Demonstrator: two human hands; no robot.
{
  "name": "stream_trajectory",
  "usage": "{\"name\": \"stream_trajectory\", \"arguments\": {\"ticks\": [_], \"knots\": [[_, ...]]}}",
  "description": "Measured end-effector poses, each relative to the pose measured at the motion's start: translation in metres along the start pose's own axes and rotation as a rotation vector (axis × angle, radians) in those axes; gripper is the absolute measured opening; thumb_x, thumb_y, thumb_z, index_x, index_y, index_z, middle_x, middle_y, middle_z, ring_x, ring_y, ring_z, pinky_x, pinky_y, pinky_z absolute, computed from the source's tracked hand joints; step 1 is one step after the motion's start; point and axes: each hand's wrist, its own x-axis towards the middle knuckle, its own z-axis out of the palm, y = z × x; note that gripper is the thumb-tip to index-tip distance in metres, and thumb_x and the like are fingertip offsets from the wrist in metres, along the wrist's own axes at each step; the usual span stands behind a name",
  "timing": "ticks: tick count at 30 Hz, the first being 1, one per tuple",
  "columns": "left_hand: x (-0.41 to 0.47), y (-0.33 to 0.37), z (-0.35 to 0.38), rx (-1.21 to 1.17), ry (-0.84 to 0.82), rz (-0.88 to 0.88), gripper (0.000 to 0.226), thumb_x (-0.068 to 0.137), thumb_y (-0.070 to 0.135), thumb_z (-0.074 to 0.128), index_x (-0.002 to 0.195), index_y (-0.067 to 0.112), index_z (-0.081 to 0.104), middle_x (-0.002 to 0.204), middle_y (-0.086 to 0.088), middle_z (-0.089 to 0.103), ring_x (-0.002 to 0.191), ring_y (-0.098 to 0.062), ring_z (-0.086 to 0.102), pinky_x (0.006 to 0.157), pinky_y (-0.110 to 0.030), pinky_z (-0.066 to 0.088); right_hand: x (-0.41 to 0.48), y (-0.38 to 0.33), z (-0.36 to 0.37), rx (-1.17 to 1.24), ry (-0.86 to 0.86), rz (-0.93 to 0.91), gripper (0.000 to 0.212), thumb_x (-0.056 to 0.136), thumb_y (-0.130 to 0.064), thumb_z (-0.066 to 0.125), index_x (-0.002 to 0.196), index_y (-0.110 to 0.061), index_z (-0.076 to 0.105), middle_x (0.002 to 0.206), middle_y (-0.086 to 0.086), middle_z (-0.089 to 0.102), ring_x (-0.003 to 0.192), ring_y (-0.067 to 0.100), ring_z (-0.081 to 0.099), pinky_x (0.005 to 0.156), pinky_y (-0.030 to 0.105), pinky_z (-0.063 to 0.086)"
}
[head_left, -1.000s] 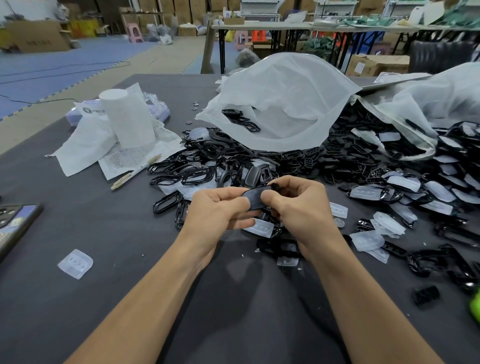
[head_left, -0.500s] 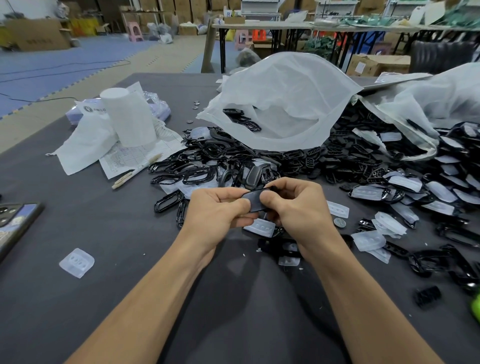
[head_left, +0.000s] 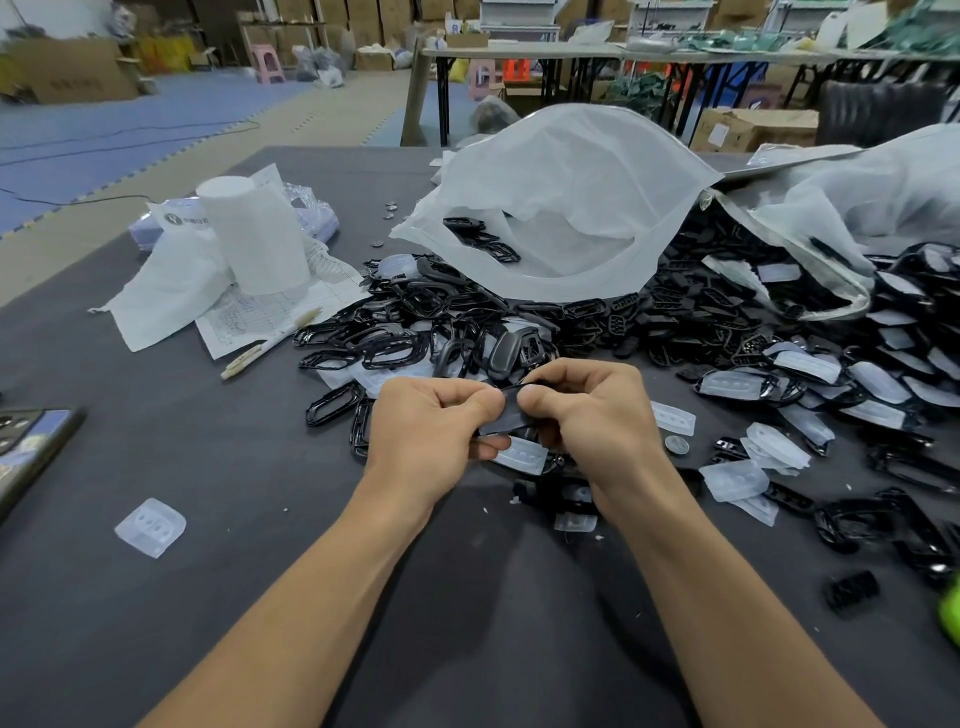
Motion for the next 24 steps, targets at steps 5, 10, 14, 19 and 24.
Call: {"name": "stream_trajectory", "arguments": {"ticks": [5,10,14,19,24], "knots": [[0.000,0.000,-0.003,0.029,0.008,0.048,0.036,0.092,0.003,0.075,0.065,0.026,0.081,0.067,-0.006,0.077,0.054,-0.023,0.074,0.049,-0.022,0.057,0.000,-0.001,-0.005,-0.007,-0.088,-0.032,0.016,0.091,0.000,0.068,0.085,-0.011,0.078,0.062,0.008,0.065,0.051,0.017,0.056,0.046,0.024,0.044],[0.001,0.002,-0.009,-0.012,-0.075,-0.038,0.020,0.096,0.016,0.073,0.079,0.017,0.084,0.078,-0.009,0.080,0.067,-0.023,0.078,0.056,-0.023,0.059,-0.001,-0.001,-0.005,-0.062,-0.089,-0.055,0.022,0.084,0.008,0.067,0.081,-0.011,0.077,0.059,0.007,0.066,0.050,0.016,0.058,0.046,0.026,0.045],[0.006,0.009,-0.019,-0.094,-0.144,-0.189,0.011,0.079,0.028,0.076,0.081,0.021,0.085,0.084,-0.013,0.080,0.077,-0.024,0.079,0.058,-0.025,0.060,0.001,-0.002,-0.009,0.040,-0.012,-0.020,0.021,0.083,0.012,0.067,0.081,-0.007,0.075,0.058,0.004,0.064,0.045,0.013,0.057,0.043,0.018,0.045],[0.008,0.006,-0.020,0.003,-0.241,-0.212,0.012,0.084,0.012,0.072,0.082,0.014,0.084,0.089,-0.016,0.080,0.079,-0.020,0.079,0.060,-0.023,0.059,0.001,-0.002,-0.008,0.004,-0.031,-0.037,0.019,0.081,0.010,0.067,0.083,-0.007,0.076,0.060,0.003,0.065,0.046,0.014,0.056,0.044,0.019,0.043],[0.006,0.004,-0.018,0.053,-0.233,-0.168,0.019,0.091,0.005,0.068,0.080,0.010,0.082,0.084,-0.012,0.080,0.072,-0.012,0.075,0.061,-0.020,0.059,0.001,-0.002,-0.008,0.002,-0.028,-0.043,0.022,0.080,0.010,0.067,0.080,-0.010,0.076,0.060,0.003,0.065,0.046,0.013,0.056,0.043,0.020,0.041]]}}
